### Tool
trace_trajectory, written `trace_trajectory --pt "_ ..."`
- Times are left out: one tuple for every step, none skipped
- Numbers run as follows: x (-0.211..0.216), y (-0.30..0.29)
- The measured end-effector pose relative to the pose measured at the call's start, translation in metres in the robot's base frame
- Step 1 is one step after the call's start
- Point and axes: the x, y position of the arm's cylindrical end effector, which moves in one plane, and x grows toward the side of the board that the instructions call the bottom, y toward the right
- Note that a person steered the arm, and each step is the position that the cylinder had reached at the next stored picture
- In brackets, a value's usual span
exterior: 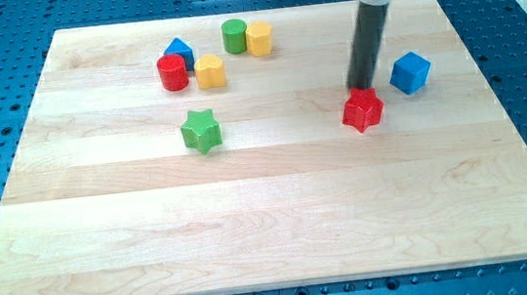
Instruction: Move cube and red star to the right
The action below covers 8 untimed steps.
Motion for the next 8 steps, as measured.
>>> trace_trajectory --pt "-0.008 0.031" --pt "-0.001 0.103" --pt "0.001 0.115" --pt "0.001 0.078" --pt "0.001 0.005" --pt "0.017 -0.031" --pt "0.061 -0.025" --pt "0.074 0.034"
